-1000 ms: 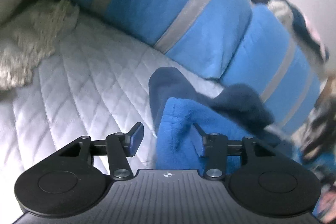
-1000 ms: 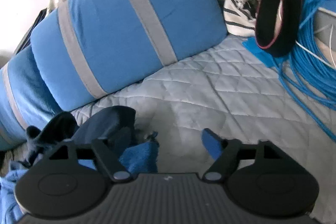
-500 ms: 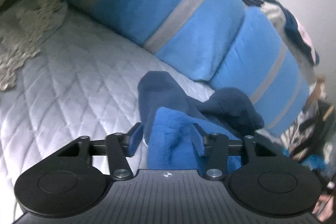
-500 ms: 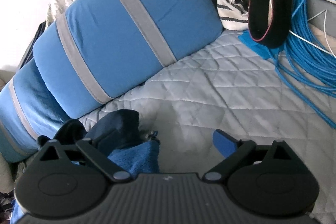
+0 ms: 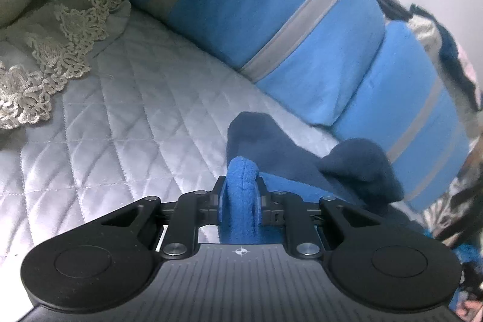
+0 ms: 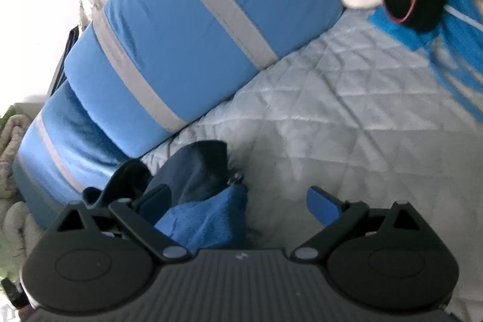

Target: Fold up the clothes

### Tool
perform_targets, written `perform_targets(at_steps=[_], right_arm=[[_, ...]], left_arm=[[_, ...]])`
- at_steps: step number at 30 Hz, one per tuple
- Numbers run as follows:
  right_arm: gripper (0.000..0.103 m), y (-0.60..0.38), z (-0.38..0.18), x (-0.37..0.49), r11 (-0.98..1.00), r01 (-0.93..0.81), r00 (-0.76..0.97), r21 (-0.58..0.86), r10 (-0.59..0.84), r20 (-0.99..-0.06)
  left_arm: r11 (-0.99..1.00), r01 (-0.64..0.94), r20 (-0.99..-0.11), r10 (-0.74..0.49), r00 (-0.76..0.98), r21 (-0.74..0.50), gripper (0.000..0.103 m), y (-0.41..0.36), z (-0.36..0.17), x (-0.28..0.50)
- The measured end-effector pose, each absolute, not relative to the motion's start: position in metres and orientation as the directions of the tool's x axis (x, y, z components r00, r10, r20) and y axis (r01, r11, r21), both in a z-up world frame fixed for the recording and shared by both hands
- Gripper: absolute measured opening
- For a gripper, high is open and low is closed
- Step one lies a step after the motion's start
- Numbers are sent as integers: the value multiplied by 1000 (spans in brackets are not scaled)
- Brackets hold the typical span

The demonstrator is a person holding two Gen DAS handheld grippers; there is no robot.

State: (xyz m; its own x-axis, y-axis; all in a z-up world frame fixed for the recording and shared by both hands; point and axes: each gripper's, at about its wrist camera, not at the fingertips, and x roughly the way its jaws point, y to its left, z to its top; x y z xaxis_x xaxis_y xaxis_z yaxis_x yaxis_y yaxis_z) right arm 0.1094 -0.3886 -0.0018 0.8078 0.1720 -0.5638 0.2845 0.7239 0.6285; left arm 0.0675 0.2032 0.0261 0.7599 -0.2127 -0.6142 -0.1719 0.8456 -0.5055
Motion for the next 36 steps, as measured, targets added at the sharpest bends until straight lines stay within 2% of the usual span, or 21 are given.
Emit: perform_targets(at_steps=[3, 6, 9, 10, 11, 18, 24, 26, 31, 36], right_arm=[[96, -394, -15, 120, 681, 281, 778, 676, 250, -576], [74, -398, -29, 126, 616, 287, 755, 733, 326, -569], [32, -398, -34, 127, 566, 268, 759, 780, 375, -533], [21, -396, -29, 124, 578, 245, 778, 778, 362, -514], [16, -394, -20, 120, 601, 221, 801, 768, 338, -494], [12, -374, 29, 101, 750, 68, 911, 658, 222, -347], [11, -362, 35, 112, 801, 93, 910, 591, 172, -377], [11, -361, 36, 112, 810, 99, 914, 578, 156, -375], [10, -362, 45, 112, 807, 93, 938, 583, 125, -323], [10, -358, 45, 136, 805, 136, 924, 578, 107, -367]], left_arm=[[842, -179, -620, -214, 755, -509, 18, 204, 24, 67], [829, -180, -614, -227, 756, -529, 18, 207, 22, 66], [815, -176, -601, -242, 762, -552, 18, 210, 21, 64], [809, -170, -592, -250, 766, -562, 18, 211, 22, 62], [801, -161, -577, -260, 774, -577, 18, 213, 24, 60], [780, -66, -447, -284, 848, -622, 18, 217, 49, 43], [863, -105, -497, -181, 848, -494, 18, 196, 58, 49], [887, -96, -484, -153, 861, -452, 18, 188, 63, 50], [888, -78, -430, -141, 892, -453, 18, 184, 81, 51], [896, -157, -528, -98, 844, -416, 18, 182, 76, 78]])
